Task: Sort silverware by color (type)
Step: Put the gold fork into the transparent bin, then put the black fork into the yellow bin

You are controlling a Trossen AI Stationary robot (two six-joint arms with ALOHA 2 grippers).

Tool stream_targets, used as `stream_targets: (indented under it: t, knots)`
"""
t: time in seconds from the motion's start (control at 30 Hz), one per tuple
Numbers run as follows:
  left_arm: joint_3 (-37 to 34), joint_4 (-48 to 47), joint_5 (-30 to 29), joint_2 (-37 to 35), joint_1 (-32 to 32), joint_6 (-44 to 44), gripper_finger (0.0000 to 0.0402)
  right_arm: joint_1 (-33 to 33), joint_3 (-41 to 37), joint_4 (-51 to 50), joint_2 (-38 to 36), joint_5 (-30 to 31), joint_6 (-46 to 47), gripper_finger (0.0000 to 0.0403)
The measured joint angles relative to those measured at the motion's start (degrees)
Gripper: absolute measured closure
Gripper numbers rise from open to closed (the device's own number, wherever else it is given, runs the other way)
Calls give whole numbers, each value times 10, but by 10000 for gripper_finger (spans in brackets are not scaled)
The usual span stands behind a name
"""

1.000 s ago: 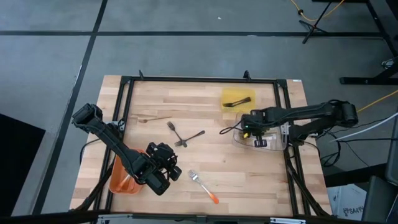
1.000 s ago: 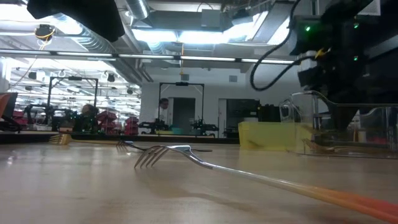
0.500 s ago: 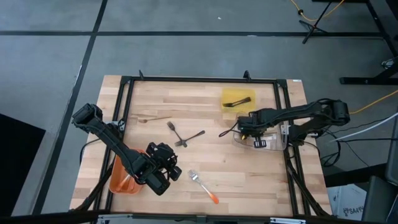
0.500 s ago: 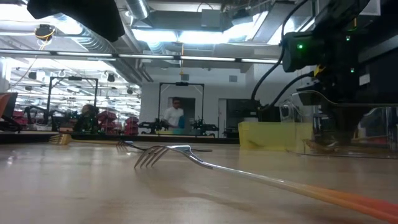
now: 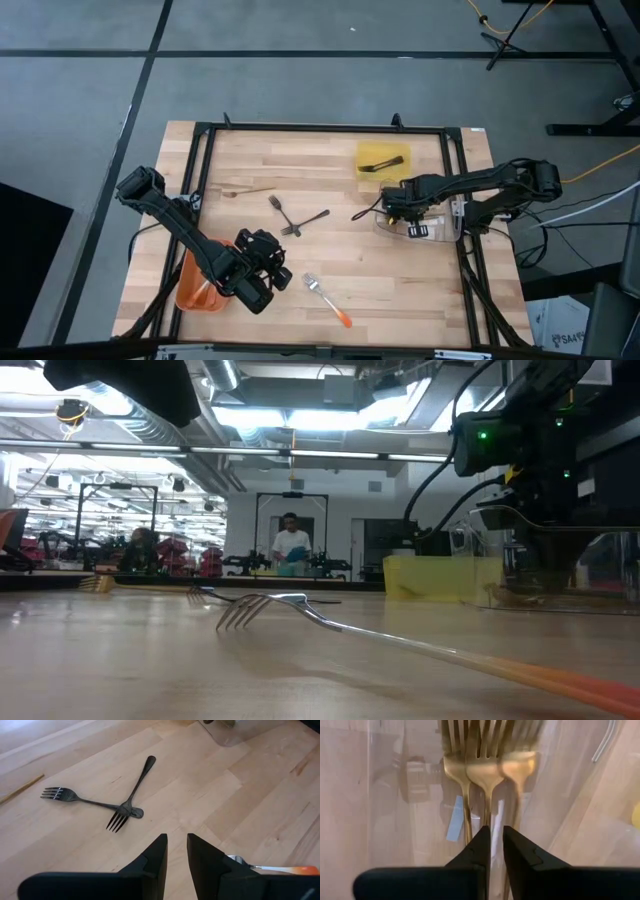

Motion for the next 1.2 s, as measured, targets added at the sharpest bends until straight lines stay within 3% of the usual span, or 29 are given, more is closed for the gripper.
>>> stream_targets:
  t: [0.23, 0.87, 1.2]
  knots:
    - [0, 0, 0, 0, 0, 0, 334, 0, 0, 0, 0, 0, 0, 339]
    - [0, 0, 0, 0, 0, 22, 334, 0, 0, -7, 0, 0, 0, 340]
    - [0, 0, -4, 0, 0, 44, 334, 0, 60, -113, -1, -4, 9, 340]
